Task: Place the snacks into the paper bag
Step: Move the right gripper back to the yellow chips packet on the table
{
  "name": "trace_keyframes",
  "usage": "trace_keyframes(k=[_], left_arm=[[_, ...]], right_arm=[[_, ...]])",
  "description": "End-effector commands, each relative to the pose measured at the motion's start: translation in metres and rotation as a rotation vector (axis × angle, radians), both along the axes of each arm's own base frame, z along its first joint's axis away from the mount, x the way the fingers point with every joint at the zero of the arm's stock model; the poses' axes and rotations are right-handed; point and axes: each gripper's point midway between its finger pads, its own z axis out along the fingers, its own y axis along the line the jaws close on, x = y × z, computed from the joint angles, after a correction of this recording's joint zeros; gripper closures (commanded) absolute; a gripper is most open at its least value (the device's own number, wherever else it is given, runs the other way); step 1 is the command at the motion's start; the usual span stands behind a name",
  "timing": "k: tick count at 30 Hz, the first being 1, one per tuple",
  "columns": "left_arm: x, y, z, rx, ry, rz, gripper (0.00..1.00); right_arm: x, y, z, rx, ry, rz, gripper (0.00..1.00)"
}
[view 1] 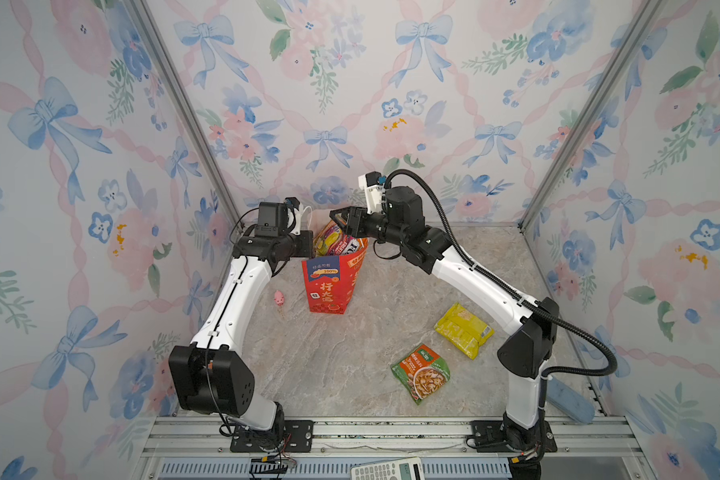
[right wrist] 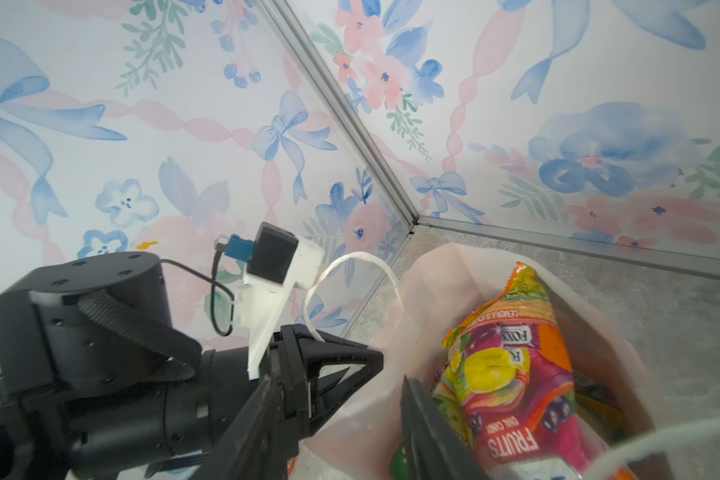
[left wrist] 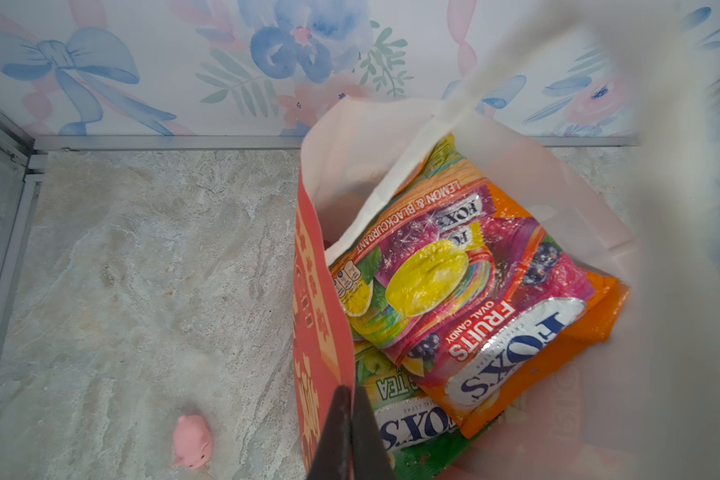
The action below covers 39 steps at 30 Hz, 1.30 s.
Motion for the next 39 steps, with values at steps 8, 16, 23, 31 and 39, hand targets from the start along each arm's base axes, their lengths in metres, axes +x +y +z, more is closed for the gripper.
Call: trace_keyframes(k=[8,16,23,31,39], left_arm=[[0.000,0.000,-0.006,0.013,0.006,-0.016,1.00],[0.000,0.000,-0.006,0.012,0.006,-0.017,1.00],[0.001,0.000,-0.009,0.014,0.014,-0.013,1.00],[0.001,0.001,-0.010,0.016,0.017,-0.011,1.00],[0.001,0.001,-0.010,0.017,0.016,-0.011,1.00]], right_arm=[[-0.038,-0.067,-0.038,-0.139,0.058,0.022,0.46],[-0.045,-0.205,-0.160,-0.383,0.304,-0.320,0.29],[-0.076,-0.311,-0.253,-0.445,0.553,-0.593,0.03],[-0.113,-0.368,-0.293,-0.468,0.717,-0.747,0.04],[-0.139,-0.380,-0.320,-0.419,0.808,-0.780,0.04]])
